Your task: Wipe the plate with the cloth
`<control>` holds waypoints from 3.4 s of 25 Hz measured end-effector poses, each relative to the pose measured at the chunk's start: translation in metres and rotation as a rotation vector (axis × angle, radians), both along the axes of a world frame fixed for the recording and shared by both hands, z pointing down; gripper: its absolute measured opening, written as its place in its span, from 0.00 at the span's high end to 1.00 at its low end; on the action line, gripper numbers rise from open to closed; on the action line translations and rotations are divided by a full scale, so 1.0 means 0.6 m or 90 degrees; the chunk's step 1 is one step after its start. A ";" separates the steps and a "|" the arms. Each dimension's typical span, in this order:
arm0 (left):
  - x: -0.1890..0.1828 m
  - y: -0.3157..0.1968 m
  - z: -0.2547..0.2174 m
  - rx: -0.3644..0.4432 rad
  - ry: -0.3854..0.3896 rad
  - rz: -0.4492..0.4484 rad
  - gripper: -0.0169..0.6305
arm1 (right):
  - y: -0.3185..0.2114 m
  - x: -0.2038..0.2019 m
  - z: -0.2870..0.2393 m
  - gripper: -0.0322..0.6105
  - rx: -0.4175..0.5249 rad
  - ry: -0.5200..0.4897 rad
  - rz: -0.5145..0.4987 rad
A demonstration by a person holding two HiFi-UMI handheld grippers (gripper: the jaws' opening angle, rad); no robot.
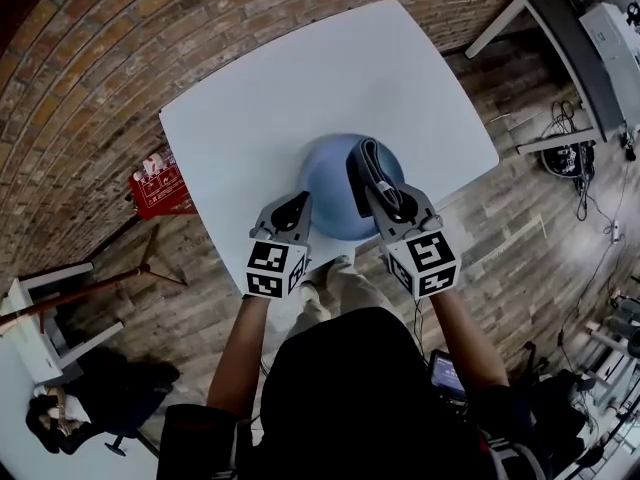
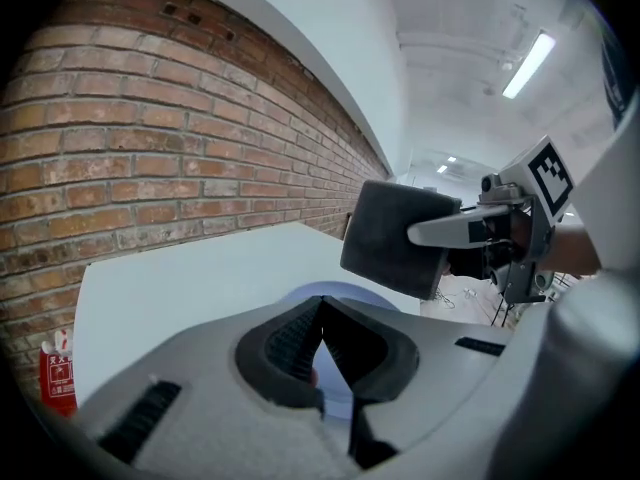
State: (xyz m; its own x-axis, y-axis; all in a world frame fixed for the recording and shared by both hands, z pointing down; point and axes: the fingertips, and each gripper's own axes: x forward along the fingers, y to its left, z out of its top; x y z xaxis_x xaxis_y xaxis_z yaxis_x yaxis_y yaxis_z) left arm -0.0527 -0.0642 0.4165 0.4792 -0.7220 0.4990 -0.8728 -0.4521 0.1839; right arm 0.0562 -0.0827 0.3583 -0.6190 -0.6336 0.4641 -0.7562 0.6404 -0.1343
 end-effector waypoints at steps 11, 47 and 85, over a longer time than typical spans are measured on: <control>0.000 -0.009 0.081 -0.074 -0.015 0.020 0.95 | 0.001 -0.010 0.056 0.87 -0.039 0.005 -0.014; -0.021 -0.137 0.198 -0.122 -0.056 0.041 0.82 | -0.006 -0.028 0.179 0.87 -0.118 0.033 -0.040; -0.012 -0.136 0.208 -0.125 -0.079 0.065 0.91 | -0.078 -0.002 0.126 0.87 -0.003 0.146 -0.088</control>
